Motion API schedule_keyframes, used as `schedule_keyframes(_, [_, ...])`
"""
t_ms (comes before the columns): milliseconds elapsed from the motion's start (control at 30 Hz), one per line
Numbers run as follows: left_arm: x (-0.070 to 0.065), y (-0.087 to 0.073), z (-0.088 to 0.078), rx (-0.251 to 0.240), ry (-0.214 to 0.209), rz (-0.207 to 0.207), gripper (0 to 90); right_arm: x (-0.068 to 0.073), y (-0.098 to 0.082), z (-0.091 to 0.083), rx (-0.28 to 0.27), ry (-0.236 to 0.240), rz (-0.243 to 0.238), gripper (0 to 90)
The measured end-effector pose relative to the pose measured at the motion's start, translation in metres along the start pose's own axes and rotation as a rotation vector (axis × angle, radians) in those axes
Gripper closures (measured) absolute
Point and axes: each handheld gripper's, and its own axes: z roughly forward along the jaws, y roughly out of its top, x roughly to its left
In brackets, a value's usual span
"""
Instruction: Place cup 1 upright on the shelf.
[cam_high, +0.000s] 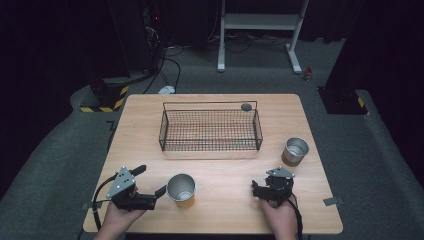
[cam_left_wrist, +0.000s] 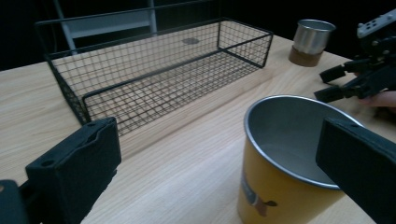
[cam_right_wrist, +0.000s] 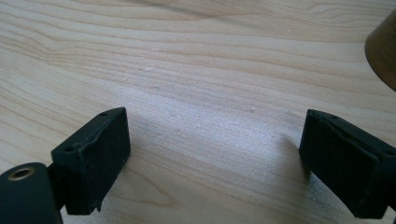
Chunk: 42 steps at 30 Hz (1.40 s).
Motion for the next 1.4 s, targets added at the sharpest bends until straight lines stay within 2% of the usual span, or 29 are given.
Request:
schedule_keyframes(333, [-0.017,0.005,0.008,0.009,-0.056,0.032,0.1,0.0,0.0,0.0,0.0,0.0,0.0,8.5])
schedule_keyframes(567, [-0.034,0.014,0.024,0.032,-0.106,0.058,0.0,0.0,0.0,0.0,0.0,0.006,0.0,8.6])
schedule_keyframes(600, [-0.04,0.015,0.03,0.036,-0.121,0.068,0.0,0.0,0.0,0.0,-0.001,0.007,0.001,8.6])
schedule_keyframes(733, [-0.046,0.015,0.038,0.043,-0.128,0.078,0.0,0.0,0.0,0.0,0.0,0.007,0.002,8.7])
schedule_keyframes(833, [-0.047,0.013,0.042,0.044,-0.135,0.074,0.0,0.0,0.0,0.0,0.0,0.007,0.002,8.6])
schedule_keyframes(1033, [-0.047,0.008,0.044,0.047,-0.134,0.099,0.0,0.0,0.001,0.001,-0.002,0.009,-0.002,8.7])
schedule_keyframes(1100, [-0.046,0.007,0.045,0.05,-0.141,0.091,0.0,0.0,0.001,0.001,-0.002,0.009,-0.002,8.7])
schedule_keyframes(1400, [-0.044,-0.001,0.046,0.071,-0.155,0.102,0.0,0.0,0.001,0.001,-0.002,0.009,-0.002,8.7])
